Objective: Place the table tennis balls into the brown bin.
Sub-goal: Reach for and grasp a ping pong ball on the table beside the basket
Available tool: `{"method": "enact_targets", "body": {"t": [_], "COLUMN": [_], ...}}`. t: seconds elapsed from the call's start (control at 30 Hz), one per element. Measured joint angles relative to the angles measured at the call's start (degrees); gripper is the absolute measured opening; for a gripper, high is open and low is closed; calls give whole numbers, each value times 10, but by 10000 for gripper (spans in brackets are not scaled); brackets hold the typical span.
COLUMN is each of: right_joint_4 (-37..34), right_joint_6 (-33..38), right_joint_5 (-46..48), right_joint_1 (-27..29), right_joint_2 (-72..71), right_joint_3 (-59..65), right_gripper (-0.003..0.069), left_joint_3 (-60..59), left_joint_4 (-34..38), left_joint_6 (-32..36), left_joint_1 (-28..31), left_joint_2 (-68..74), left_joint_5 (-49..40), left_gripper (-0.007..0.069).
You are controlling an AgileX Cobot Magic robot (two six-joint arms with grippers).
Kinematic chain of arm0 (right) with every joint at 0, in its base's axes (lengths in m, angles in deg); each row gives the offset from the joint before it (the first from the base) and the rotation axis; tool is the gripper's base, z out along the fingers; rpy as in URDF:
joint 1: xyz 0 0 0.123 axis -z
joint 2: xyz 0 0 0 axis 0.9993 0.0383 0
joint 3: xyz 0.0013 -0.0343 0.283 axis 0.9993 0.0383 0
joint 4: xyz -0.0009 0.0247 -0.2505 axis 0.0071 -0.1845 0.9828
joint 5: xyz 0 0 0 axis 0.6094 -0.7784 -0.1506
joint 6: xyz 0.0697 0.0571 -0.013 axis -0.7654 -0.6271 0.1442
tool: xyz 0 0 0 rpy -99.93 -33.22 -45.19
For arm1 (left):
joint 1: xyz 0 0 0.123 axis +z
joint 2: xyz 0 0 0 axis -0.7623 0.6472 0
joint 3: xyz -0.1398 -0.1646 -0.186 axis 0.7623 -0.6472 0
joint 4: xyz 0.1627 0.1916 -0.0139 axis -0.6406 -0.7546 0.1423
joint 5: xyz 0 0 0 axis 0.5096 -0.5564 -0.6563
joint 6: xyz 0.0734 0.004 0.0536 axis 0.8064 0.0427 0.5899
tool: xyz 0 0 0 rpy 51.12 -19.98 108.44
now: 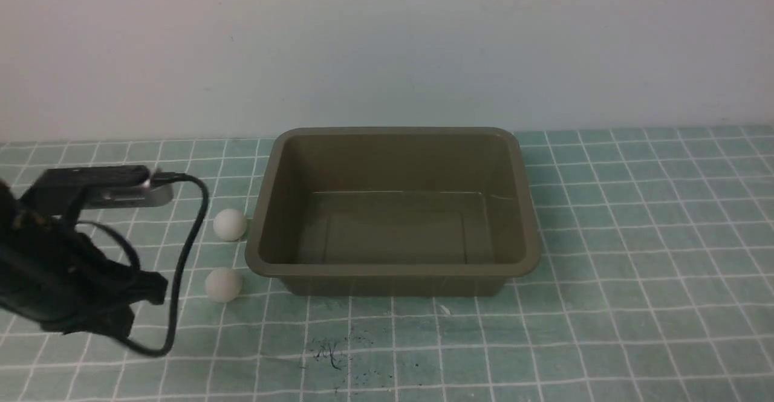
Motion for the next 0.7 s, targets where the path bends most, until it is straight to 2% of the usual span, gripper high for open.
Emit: {"method": "enact_targets", "body": {"t": [0.23, 0.4, 0.53, 0.7], "right_joint_4": [0, 0, 0, 0], "right_joint_6": [0, 0, 7, 11], "right_joint_5": [0, 0, 0, 0], "right_joint_1": [0, 0, 0, 0], "right_joint_2": [0, 0, 0, 0], "right_joint_3": [0, 0, 0, 0], "right_gripper": [-9, -9, -9, -9], "left_joint_3": [62, 91, 99, 100], "left_joint_4": [12, 12, 13, 13], "left_joint_6": [29, 61, 69, 70], "left_joint_1": [-30, -56, -61, -61], "left_joint_2": [79, 122, 157, 196], "left_joint_5": [43, 126, 163, 180], "left_gripper": [-5, 24, 122, 347]}}
